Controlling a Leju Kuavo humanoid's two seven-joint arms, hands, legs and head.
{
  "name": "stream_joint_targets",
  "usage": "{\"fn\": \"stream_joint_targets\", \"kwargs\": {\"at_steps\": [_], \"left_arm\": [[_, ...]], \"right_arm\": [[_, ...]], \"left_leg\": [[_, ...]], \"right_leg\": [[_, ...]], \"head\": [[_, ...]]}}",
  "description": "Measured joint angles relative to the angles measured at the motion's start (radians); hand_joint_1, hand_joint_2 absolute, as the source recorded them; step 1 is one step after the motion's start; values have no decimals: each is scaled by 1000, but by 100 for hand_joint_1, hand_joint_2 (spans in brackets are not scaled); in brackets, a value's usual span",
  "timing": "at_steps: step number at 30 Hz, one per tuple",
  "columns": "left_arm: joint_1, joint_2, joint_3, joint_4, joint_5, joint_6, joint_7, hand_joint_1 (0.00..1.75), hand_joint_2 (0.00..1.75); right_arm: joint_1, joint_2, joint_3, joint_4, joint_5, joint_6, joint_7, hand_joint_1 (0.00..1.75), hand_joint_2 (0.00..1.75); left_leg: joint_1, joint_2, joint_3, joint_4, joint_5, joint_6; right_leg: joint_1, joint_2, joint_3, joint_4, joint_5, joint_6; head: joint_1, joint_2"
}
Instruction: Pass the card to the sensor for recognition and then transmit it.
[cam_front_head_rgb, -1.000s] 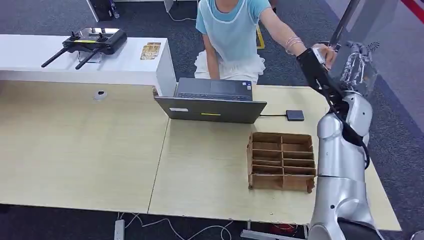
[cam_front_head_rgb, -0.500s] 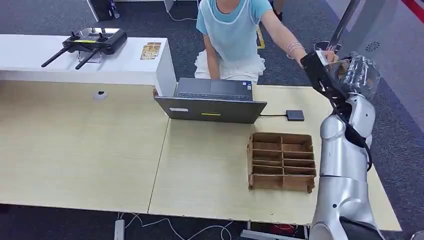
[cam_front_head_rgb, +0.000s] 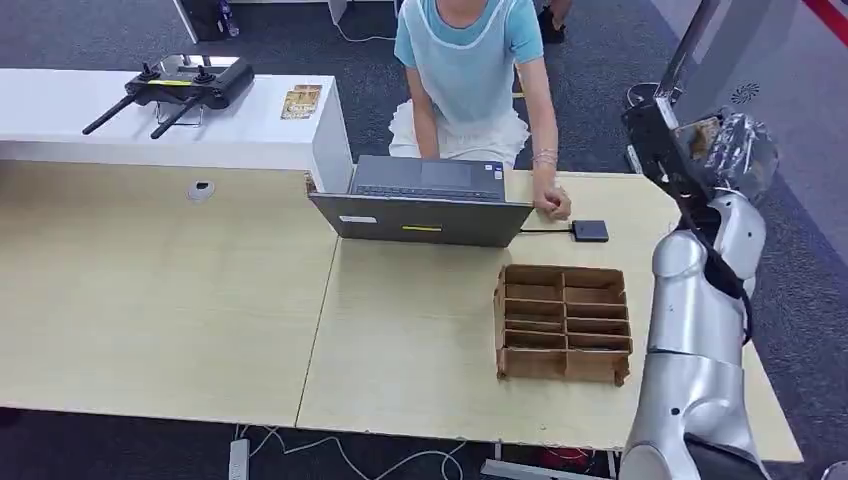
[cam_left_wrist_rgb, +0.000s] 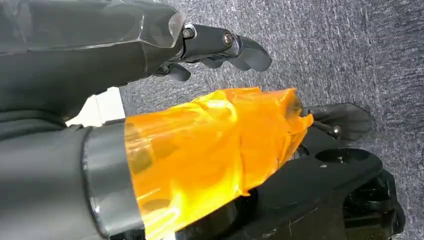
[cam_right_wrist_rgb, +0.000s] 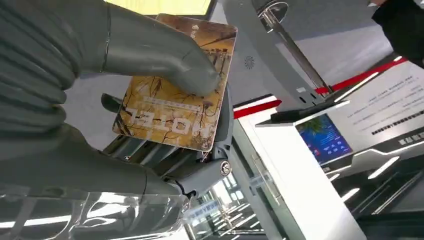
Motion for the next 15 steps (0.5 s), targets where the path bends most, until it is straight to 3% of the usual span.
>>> {"fn": "stream_joint_targets", "kwargs": {"at_steps": [6,10,15], "left_arm": [[0,0,0,0,11,3,7,0,0],[0,2,0,0,21,6,7,0,0],[0,5,0,0,34,9,7,0,0]], "right_arm": [[-5,-6,-75,-14,-164,73,-20,175,175],[-12,-39,-166,12,-352,137,-63,175,175],[-11,-87,-250,71,-479,194,-105,175,175]], "left_leg": [[0,0,0,0,0,0],[0,-1,-1,0,0,0],[0,-1,-1,0,0,0]], "right_leg": [[0,0,0,0,0,0],[0,-1,0,-1,0,0],[0,-1,-1,-1,0,0]], "head": [[0,0],[0,0],[0,0]]}}
